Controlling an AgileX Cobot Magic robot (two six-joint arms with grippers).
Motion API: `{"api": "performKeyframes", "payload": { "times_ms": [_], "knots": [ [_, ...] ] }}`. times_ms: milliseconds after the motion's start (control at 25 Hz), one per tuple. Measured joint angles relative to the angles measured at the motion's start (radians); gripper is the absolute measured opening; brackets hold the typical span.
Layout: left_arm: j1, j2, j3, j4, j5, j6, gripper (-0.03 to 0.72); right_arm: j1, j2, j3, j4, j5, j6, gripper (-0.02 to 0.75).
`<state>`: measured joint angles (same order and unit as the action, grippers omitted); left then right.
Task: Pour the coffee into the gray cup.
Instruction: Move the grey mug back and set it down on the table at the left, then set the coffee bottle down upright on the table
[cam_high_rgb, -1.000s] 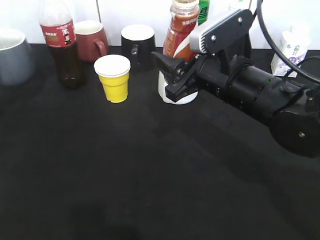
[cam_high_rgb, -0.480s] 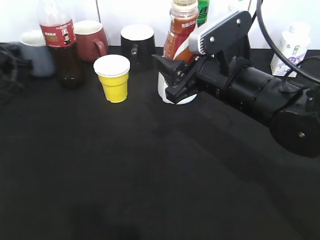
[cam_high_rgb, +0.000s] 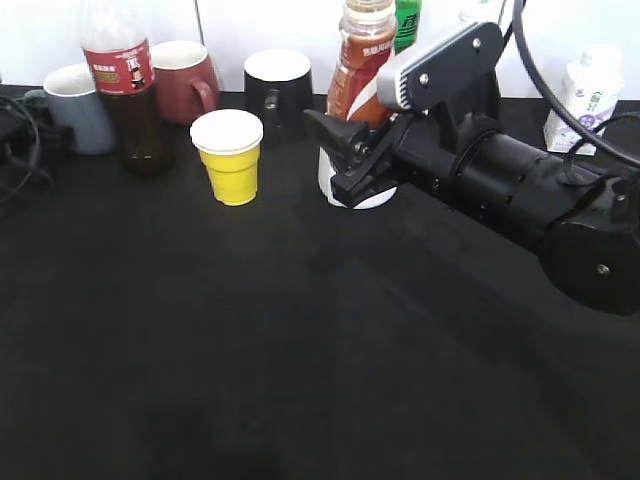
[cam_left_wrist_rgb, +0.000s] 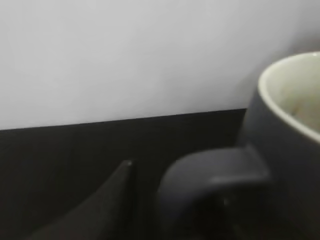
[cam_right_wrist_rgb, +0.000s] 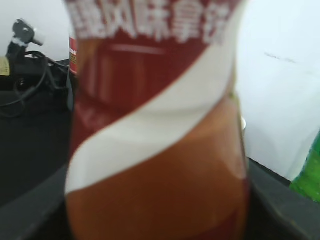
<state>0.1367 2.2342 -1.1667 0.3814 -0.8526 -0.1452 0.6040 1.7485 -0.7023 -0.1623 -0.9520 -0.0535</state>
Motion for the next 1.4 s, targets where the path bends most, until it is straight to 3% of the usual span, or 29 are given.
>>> {"api": "performKeyframes", "payload": {
  "times_ms": [200, 440, 560, 640, 760, 840, 960, 1080, 1400],
  "knots": [
    [0.001, -0.079, 0.079, 0.001, 0.005, 0.001, 0.321, 0.0, 0.0, 0.0, 0.0, 0.002, 0.001, 0.528],
    [0.005, -0.192, 0.279, -0.007, -0.043, 0.001, 0.324, 0.0, 0.0, 0.0, 0.0, 0.004, 0.004, 0.528],
    [0.005, -0.349, 0.482, -0.002, -0.092, 0.001, 0.324, 0.0, -0.052, 0.0, 0.006, 0.059, 0.038, 0.528],
    [-0.003, -0.493, 0.632, 0.002, -0.121, 0.001, 0.324, 0.0, -0.099, 0.0, 0.076, 0.089, 0.04, 0.528],
    [-0.073, -0.744, 0.825, 0.002, -0.125, -0.011, 0.324, -0.047, -0.112, 0.0, 0.122, 0.104, 0.041, 0.528],
    [-0.132, -0.94, 0.917, 0.006, -0.05, -0.017, 0.324, -0.136, -0.112, 0.0, 0.129, 0.116, 0.042, 0.528],
    [-0.161, -1.155, 0.931, 0.047, 0.108, -0.059, 0.324, -0.281, -0.112, 0.0, 0.129, 0.133, 0.054, 0.528],
    [-0.162, -1.191, 0.931, 0.048, 0.151, -0.091, 0.324, -0.382, -0.112, 0.0, 0.129, 0.135, 0.054, 0.528],
    [-0.162, -1.191, 0.931, 0.05, 0.153, -0.096, 0.323, -0.403, 0.137, -0.024, 0.239, 0.002, -0.024, 0.528]
  ]
}}
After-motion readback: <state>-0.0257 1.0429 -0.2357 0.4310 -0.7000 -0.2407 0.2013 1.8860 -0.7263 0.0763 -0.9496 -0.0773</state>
